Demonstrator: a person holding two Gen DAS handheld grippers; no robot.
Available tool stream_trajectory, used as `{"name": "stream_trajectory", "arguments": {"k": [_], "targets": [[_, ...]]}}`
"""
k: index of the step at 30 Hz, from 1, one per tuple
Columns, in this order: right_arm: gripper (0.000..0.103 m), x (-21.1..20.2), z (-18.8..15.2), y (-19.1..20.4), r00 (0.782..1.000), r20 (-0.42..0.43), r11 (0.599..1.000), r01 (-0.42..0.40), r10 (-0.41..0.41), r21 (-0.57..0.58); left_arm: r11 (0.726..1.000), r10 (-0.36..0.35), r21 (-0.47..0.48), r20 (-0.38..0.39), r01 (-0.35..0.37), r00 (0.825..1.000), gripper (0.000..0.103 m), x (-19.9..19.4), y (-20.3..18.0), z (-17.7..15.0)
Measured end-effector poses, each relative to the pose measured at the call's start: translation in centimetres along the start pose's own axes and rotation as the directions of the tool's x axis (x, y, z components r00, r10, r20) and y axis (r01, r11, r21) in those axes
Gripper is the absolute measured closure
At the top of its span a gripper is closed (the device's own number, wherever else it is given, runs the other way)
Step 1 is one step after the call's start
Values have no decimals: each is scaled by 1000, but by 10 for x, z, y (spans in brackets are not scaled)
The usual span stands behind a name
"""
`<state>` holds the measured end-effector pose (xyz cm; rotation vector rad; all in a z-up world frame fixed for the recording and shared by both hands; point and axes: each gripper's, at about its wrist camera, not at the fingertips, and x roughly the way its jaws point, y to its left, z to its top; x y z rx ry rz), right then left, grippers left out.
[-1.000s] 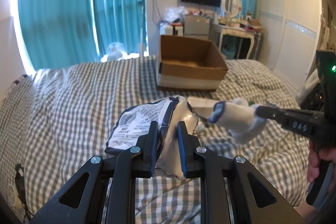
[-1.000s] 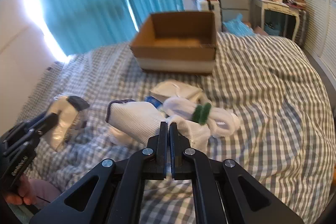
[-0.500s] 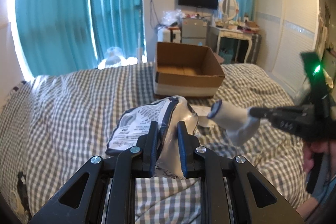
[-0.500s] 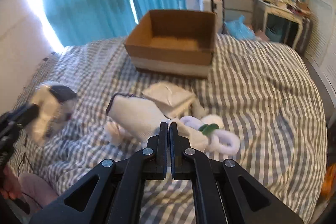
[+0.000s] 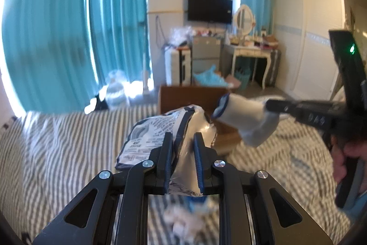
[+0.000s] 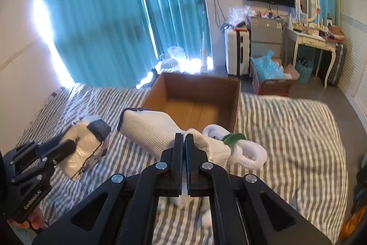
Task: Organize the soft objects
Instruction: 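Carry the package into the cardboard box with left while right drops the sock there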
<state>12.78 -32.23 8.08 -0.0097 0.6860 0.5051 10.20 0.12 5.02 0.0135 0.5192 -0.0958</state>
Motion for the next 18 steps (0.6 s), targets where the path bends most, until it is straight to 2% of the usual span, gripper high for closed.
{"name": "stream_trajectory", "arguments": {"k": [4, 7, 12, 18], "targets": [[101, 18, 33, -3, 999, 30, 999, 22, -21, -30, 1000, -6, 17, 50, 5, 999, 86, 23, 0, 35], [101, 41, 56, -8, 998, 38, 998, 50, -48, -49, 999, -22, 25, 44, 21, 999, 86, 52, 0, 53], [101, 97, 84, -26, 999, 4, 999, 44, -43, -24, 999, -25, 44, 15, 24, 1000, 86, 98, -3, 60], [101, 151, 96, -43, 999, -49, 1000, 20, -20, 15, 997, -44, 67, -47, 47, 998, 86, 143, -10, 50]]}}
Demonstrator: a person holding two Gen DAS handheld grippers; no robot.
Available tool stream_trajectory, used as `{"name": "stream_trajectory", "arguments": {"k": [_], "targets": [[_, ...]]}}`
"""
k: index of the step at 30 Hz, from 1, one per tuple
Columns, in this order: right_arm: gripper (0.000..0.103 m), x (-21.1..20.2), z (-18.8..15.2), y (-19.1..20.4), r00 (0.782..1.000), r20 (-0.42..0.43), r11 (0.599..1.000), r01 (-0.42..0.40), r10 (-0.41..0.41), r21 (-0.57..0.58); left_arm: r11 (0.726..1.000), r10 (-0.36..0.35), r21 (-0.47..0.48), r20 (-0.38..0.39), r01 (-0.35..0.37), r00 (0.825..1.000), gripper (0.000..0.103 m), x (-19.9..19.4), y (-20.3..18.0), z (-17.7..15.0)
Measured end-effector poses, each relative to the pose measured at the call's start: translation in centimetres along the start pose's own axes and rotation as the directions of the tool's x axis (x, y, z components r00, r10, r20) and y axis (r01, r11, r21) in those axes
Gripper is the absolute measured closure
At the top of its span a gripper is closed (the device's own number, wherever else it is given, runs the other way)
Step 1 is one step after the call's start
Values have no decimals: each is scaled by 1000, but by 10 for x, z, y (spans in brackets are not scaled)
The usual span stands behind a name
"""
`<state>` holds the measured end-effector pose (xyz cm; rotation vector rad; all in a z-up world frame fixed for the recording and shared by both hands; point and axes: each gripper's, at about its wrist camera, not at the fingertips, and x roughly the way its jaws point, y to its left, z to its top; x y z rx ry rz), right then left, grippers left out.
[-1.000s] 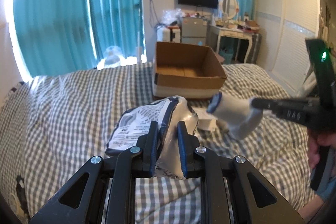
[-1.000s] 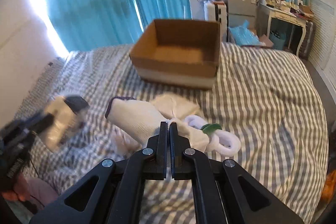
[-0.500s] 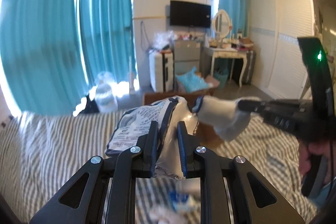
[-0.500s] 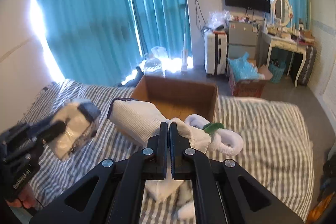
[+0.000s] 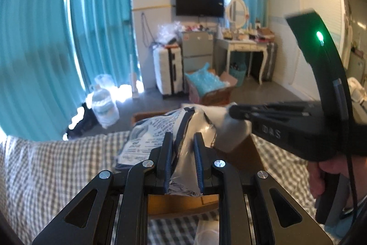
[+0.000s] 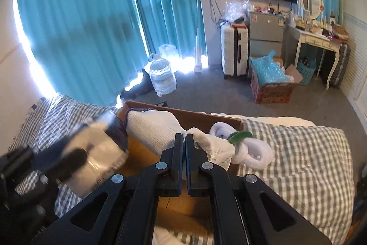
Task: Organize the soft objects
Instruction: 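Carry the package into the cardboard box with left while right drops the sock there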
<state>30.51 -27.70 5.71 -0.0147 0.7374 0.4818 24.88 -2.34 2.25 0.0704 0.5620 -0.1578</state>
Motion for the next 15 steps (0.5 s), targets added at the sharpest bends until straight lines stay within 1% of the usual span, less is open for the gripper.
{"name": "stream_trajectory", "arguments": {"k": [4, 5, 6, 7, 8, 9, 10, 11, 13, 14, 15], "targets": [[101, 18, -2, -1, 1000, -9, 1000, -11, 11, -14, 999, -23, 45, -4, 24, 1000, 85, 11, -16, -5], [100, 18, -6, -2, 1000, -7, 1000, -8, 7, -11, 998, -26, 56, -4, 26, 1000, 84, 12, -19, -4], [99, 18, -5, -4, 1000, -11, 1000, -11, 11, -2, 997, -36, 65, -5, 36, 999, 80, 12, -22, -4], [93, 16, -5, -6, 1000, -7, 1000, -9, 9, 6, 997, -40, 66, -7, 40, 999, 80, 13, -24, -3], [78, 12, -5, -8, 1000, 4, 1000, 0, 0, 11, 997, -35, 68, -4, 36, 999, 80, 11, -25, -3], [68, 4, -7, -8, 1000, 17, 1000, 8, -8, 16, 997, -23, 75, 5, 22, 1000, 80, 8, -26, -2], [51, -4, -6, -11, 999, 31, 1000, 11, -11, 22, 996, 0, 88, 8, -1, 1000, 80, 3, -28, 0], [48, -16, -7, -13, 999, 50, 999, 14, -16, 32, 996, 10, 94, 6, -10, 1000, 80, 0, -28, 0], [48, -36, -5, -18, 997, 68, 999, 28, -31, 40, 996, 25, 85, -2, -25, 1000, 75, -13, -28, 5], [48, -49, -3, -20, 996, 77, 998, 42, -45, 41, 997, 26, 73, -3, -26, 1000, 66, -20, -27, 7], [48, -62, -1, -22, 995, 86, 998, 52, -55, 40, 998, 26, 57, 2, -26, 1000, 61, -30, -25, 8]]}}
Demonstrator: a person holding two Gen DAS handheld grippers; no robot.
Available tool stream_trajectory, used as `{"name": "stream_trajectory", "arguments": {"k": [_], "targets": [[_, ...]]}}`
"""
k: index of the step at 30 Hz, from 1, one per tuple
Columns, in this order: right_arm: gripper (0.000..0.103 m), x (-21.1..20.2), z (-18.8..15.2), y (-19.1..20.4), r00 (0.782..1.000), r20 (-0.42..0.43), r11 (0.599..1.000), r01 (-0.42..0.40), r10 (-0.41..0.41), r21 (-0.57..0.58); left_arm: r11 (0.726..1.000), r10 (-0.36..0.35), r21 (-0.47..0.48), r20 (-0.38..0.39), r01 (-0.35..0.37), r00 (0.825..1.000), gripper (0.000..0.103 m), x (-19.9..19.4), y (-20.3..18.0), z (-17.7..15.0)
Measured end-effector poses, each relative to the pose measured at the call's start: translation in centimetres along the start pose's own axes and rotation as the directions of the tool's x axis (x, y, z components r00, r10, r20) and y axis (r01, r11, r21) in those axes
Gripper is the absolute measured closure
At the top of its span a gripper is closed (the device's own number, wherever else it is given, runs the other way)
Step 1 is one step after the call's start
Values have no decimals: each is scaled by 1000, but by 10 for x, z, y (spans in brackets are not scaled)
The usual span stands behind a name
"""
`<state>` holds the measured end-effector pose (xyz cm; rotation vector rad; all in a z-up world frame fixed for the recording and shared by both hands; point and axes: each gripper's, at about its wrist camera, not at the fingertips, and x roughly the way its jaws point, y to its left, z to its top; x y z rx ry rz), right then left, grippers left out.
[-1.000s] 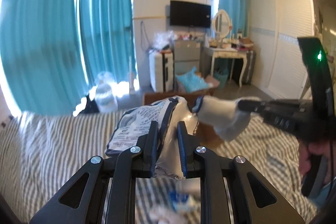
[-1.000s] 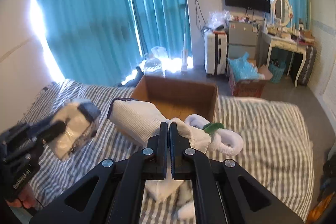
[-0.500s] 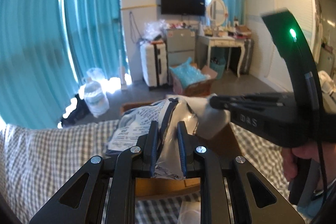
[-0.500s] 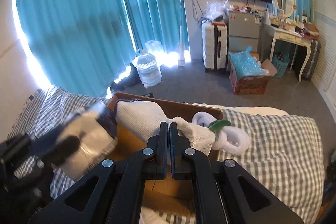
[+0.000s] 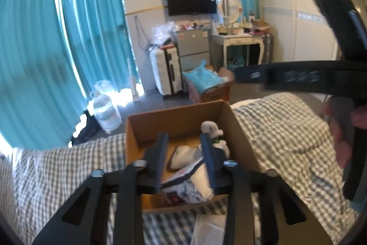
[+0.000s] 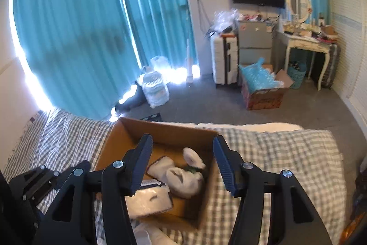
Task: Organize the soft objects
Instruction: 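Carry the package into the cardboard box with left while right drops the sock there, then withdraw both grippers from the box toward the remaining items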
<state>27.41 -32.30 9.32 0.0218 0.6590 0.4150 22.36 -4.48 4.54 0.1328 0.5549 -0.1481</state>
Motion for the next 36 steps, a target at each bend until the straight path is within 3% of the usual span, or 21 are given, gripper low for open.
{"name": "stream_trajectory", "arguments": {"k": [2, 7, 9, 11, 15, 17, 20, 26, 36], "targets": [[46, -28, 4, -4, 1000, 18, 1000, 23, -23, -3, 1000, 13, -23, 21, -12, 1000, 43, -24, 4, 2], [41, -105, 6, -8, 995, 64, 997, 75, -73, -18, 999, 37, -41, 57, -35, 998, 41, -83, 10, 10], [37, -137, 2, -4, 993, 83, 996, 86, -84, -27, 998, 44, -46, 67, -41, 997, 30, -110, 9, 11], [25, -170, -4, 2, 991, 104, 996, 86, -81, -38, 997, 59, -50, 86, -55, 995, 27, -135, 8, 12], [15, -226, -20, 18, 987, 138, 994, 93, -83, -65, 996, 68, -58, 115, -62, 991, 24, -182, 1, 5], [4, -245, -29, 26, 986, 139, 992, 100, -89, -71, 995, 78, -68, 126, -69, 989, 21, -203, -3, -4], [0, -262, -47, 36, 988, 131, 992, 94, -82, -87, 993, 95, -76, 125, -85, 988, 20, -216, -8, -19], [0, -247, -100, 50, 996, 55, 991, 72, -66, -114, 990, 74, -124, 64, -65, 995, 20, -205, -3, -62], [0, -114, -184, 42, 991, -120, 991, 51, -66, -122, 984, 77, -150, -143, -99, 987, 20, -110, 5, -158]]}}
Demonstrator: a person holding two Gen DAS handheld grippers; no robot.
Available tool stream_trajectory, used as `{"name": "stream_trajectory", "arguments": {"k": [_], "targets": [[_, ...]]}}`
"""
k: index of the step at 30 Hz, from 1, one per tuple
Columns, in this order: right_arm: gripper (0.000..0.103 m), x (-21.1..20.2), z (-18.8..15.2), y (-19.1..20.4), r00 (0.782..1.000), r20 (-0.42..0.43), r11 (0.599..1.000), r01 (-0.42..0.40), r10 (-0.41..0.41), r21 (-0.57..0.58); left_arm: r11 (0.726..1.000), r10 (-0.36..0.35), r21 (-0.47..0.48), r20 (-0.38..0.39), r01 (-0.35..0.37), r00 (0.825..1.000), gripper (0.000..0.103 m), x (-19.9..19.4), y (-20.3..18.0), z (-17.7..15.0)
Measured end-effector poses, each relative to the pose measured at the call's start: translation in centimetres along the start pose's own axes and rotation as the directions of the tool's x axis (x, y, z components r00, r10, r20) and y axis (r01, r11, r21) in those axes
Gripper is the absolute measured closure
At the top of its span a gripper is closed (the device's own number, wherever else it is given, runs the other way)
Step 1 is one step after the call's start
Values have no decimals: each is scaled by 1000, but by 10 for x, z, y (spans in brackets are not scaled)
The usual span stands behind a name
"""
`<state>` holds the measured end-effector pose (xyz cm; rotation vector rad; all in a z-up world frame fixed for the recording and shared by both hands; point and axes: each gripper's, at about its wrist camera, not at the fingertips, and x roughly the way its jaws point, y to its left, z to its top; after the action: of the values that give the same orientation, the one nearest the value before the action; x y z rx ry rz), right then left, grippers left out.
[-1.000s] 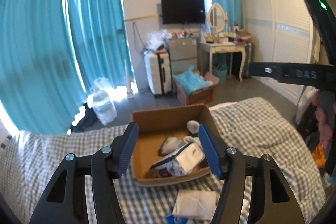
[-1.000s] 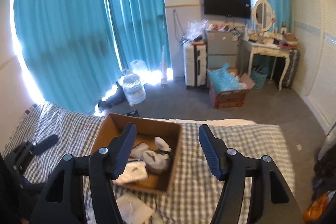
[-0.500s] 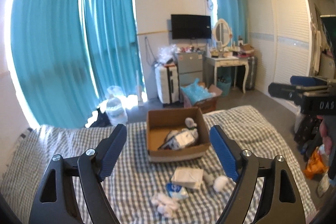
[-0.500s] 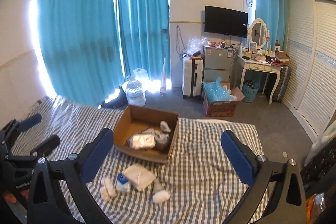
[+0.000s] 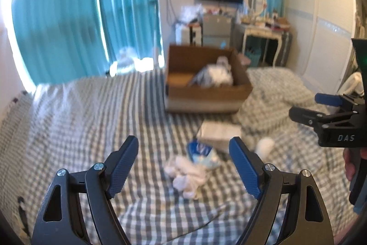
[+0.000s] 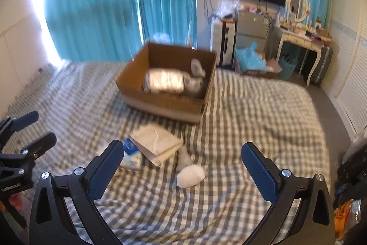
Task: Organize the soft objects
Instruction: 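Withdraw both grippers from the box toward the remaining items, then grasp the lace-trimmed white cloth with left while right grasps a white sock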
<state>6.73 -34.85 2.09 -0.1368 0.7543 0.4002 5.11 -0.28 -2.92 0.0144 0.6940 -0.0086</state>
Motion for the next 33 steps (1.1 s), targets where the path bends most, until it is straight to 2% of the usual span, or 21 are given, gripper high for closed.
{"name": "stream_trajectory", "arguments": {"k": [4, 10, 14, 16, 18, 19, 20, 21, 22, 27, 29, 33], "targets": [[0, 63, -24, -1, 993, -118, 1000, 13, -16, -21, 1000, -14, -5, -80, 13, 997, 21, 44, 4, -27], [10, 121, -46, 6, 970, -241, 996, -2, -20, -93, 999, -41, -18, -176, 39, 984, 24, 98, 5, -57], [29, 148, -60, 5, 950, -311, 997, -27, 3, -75, 997, -72, -8, -223, 72, 972, 24, 111, 3, -68], [31, 152, -64, 3, 947, -321, 997, -5, -18, -73, 996, -90, -22, -232, 87, 969, 24, 112, 4, -69], [46, 152, -66, 0, 943, -330, 996, 11, -38, -84, 995, -103, -37, -233, 97, 967, 25, 112, 6, -69], [57, 151, -65, -1, 943, -328, 996, 20, -48, -86, 994, -105, -44, -234, 97, 967, 26, 113, 6, -69], [60, 149, -64, -4, 945, -324, 996, 30, -55, -80, 994, -104, -48, -233, 96, 967, 35, 113, 6, -69], [63, 146, -63, -7, 948, -314, 997, 41, -61, -71, 994, -109, -51, -236, 99, 966, 50, 114, 7, -69], [68, 142, -62, -9, 950, -304, 996, 58, -75, -64, 993, -115, -53, -243, 105, 963, 55, 115, 7, -69], [73, 127, -55, -18, 959, -273, 997, 72, -78, -29, 993, -122, -39, -254, 116, 959, 81, 114, 5, -72], [74, 123, -53, -19, 962, -263, 997, 68, -72, -24, 993, -116, -29, -244, 112, 963, 85, 110, 4, -72], [74, 111, -51, -10, 969, -242, 999, 44, -49, -26, 995, -101, -15, -239, 100, 966, 87, 99, 5, -73]]}}
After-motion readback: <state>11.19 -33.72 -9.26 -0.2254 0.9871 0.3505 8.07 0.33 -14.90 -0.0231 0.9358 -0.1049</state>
